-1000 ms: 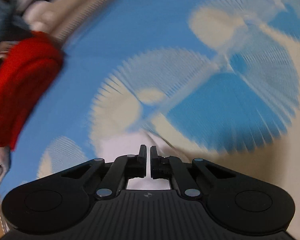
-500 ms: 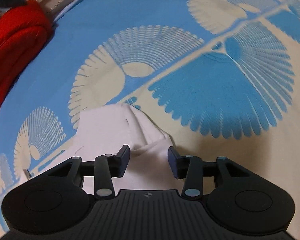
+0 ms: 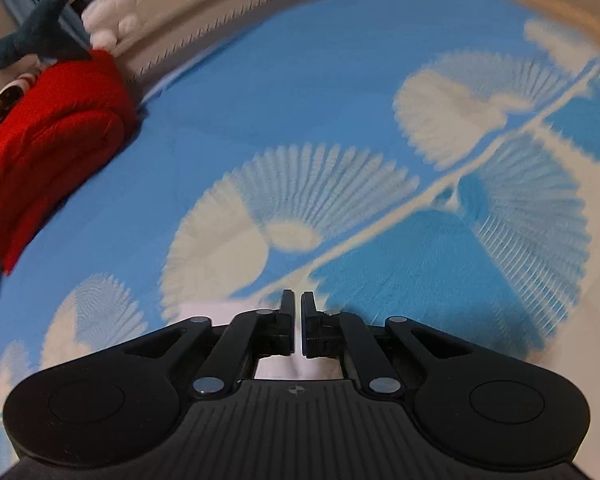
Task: Fold small clothes
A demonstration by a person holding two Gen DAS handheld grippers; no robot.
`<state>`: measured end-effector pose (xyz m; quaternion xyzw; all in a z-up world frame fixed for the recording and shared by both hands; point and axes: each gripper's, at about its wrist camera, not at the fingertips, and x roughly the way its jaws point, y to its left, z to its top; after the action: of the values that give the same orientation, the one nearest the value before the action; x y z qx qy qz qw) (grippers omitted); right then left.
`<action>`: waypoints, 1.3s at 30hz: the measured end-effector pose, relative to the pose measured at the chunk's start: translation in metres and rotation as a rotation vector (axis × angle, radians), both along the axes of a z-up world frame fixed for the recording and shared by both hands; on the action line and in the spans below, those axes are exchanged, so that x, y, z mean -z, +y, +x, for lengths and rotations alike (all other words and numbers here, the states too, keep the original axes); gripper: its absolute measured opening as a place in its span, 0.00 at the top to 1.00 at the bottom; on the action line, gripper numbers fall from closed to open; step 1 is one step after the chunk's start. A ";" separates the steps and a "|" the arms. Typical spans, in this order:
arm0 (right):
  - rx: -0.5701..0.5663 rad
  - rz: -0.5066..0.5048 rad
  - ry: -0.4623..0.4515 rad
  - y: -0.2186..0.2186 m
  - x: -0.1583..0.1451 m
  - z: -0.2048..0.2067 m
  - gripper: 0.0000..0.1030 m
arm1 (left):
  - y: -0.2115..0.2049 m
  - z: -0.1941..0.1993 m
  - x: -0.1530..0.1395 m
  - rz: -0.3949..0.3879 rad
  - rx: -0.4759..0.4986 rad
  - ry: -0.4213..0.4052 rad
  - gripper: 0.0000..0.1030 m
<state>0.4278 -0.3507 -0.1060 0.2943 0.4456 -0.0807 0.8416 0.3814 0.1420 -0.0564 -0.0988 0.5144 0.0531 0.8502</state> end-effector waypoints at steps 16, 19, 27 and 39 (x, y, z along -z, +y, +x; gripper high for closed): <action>-0.025 -0.057 0.155 0.010 0.028 0.004 0.89 | -0.005 0.001 0.003 -0.007 0.010 0.007 0.93; -0.020 -0.059 0.195 0.009 0.026 0.003 0.89 | -0.006 0.001 0.003 -0.010 0.010 0.007 0.93; -0.019 -0.053 0.207 0.011 0.029 0.001 0.88 | -0.009 0.002 0.003 -0.011 0.018 0.009 0.93; 0.018 -0.154 -0.148 0.013 -0.011 -0.001 1.00 | -0.007 0.000 0.004 -0.012 0.015 0.012 0.93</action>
<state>0.4269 -0.3381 -0.0954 0.2379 0.3719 -0.1001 0.8917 0.3817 0.1352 -0.0600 -0.0997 0.5207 0.0440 0.8468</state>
